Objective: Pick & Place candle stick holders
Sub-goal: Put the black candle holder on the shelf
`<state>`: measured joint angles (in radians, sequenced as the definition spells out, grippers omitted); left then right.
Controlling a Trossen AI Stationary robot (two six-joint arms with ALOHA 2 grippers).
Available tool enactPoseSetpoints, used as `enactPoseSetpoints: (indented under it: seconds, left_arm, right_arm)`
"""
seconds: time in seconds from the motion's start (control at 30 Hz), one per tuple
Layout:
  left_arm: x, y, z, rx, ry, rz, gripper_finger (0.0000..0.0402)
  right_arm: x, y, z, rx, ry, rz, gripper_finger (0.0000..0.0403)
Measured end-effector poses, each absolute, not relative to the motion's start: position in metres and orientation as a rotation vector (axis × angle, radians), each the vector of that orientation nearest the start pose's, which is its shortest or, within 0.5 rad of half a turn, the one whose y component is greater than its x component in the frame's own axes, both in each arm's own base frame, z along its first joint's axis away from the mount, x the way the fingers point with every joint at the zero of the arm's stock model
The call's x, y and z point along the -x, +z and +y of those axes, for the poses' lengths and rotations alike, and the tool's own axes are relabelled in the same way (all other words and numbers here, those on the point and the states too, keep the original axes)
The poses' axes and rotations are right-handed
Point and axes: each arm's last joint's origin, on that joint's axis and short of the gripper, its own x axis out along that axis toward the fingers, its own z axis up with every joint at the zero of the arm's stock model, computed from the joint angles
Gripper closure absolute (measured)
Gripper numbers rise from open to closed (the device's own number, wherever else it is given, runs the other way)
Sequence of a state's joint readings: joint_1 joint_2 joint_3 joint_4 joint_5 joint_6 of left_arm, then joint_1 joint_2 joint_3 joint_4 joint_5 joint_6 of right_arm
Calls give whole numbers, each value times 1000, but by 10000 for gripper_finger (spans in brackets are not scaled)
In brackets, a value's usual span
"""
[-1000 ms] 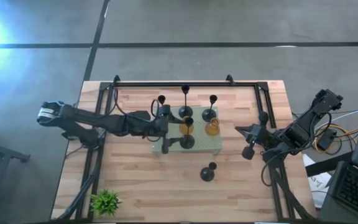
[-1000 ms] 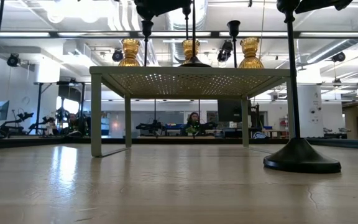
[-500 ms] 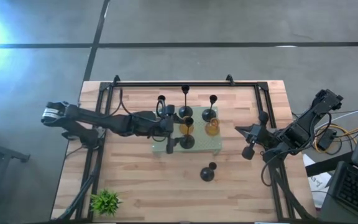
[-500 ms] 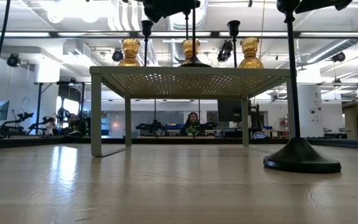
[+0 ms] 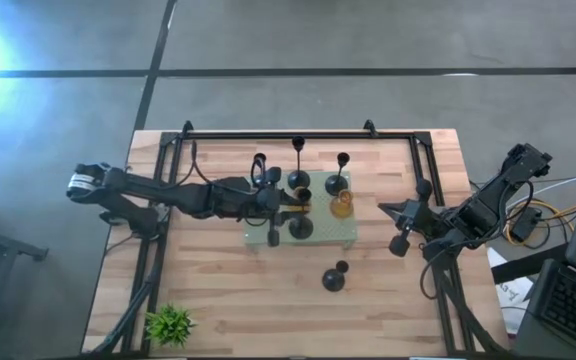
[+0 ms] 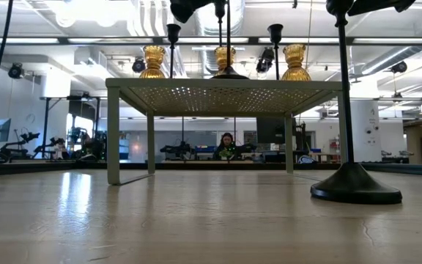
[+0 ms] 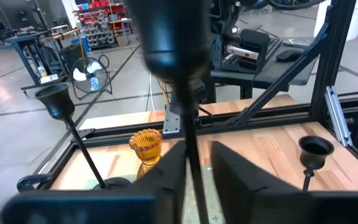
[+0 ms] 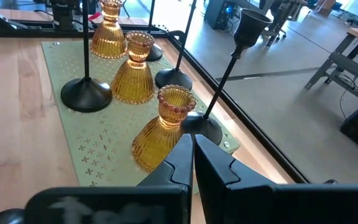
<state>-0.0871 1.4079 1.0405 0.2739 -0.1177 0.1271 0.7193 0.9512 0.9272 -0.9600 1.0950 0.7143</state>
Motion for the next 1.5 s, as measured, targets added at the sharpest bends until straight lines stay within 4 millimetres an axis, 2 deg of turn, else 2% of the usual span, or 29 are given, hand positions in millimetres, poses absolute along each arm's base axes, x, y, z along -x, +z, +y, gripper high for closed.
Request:
enactPoseSetpoints:
  seconds: [0.07,0.13,0.4,0.83,1.27,1.5]
  left_arm:
    - [-322,324,-25,-130,28,92,364]
    - [-321,325,-25,-120,25,85,385]
    - [-313,329,-24,-73,43,116,385]
    - [-288,343,-21,2,47,162,385]
    - [-286,338,-20,0,91,218,385]
    - [-286,332,-20,-4,94,245,339]
  right_arm:
    - [-136,305,85,94,-522,439,394]
    - [-136,305,85,94,-522,439,394]
    - [-136,305,85,93,-522,439,394]
    - [-136,304,85,93,-528,437,394]
    - [-136,300,84,91,-532,439,394]
    - [-135,294,84,89,-540,444,394]
